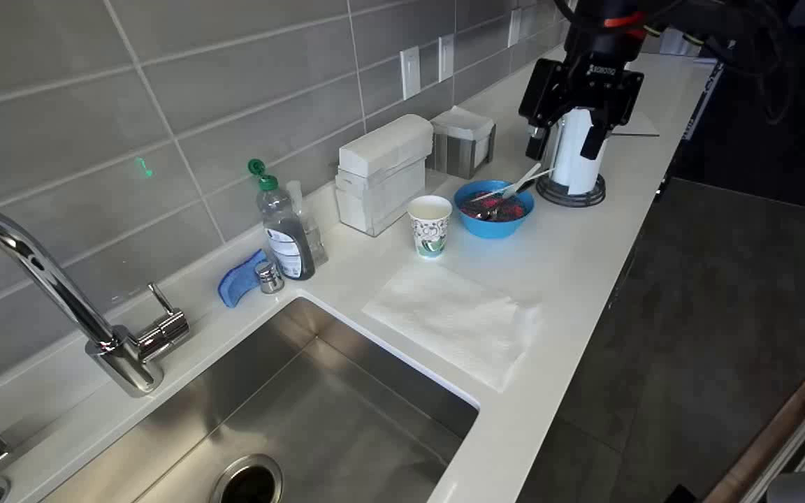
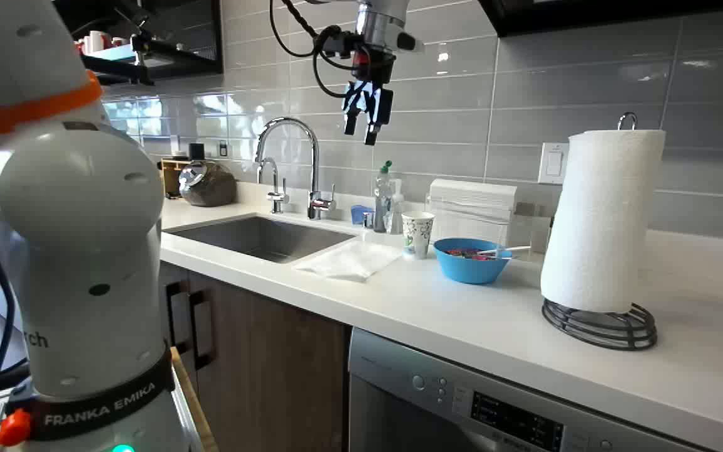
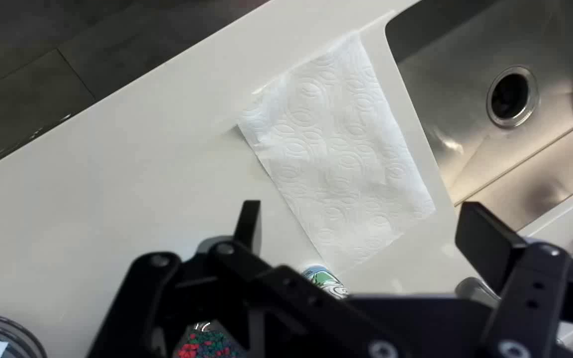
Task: Remove the white straw from the blue bowl and place it in the coffee cup on the left.
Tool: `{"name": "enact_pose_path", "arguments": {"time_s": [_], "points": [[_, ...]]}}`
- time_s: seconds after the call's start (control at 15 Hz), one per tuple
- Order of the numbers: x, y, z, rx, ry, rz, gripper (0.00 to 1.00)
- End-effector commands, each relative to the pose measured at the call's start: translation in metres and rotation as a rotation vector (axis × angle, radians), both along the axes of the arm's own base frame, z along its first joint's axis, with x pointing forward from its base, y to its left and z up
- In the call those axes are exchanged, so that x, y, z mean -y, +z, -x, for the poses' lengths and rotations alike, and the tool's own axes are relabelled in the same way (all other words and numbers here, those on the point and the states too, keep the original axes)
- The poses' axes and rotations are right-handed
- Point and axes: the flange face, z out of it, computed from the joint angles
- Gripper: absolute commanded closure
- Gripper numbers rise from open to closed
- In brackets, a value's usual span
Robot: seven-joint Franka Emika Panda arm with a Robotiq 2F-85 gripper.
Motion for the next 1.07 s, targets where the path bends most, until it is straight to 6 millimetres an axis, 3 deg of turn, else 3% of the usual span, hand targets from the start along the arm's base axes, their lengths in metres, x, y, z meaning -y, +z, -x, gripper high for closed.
{"name": "enact_pose_path", "arguments": {"time_s": [0.0, 0.27, 0.73, 1.0], "points": [[0.0, 0.0, 0.0, -0.001, 0.0, 0.0, 0.0], [0.0, 0.0, 0.0, -0.001, 0.0, 0.0, 0.0], [-0.031, -0.05, -0.074, 0.237, -0.392, -0.014, 0.0], [-0.024, -0.073, -0.108, 0.368, -0.571, -0.013, 0.0]]}}
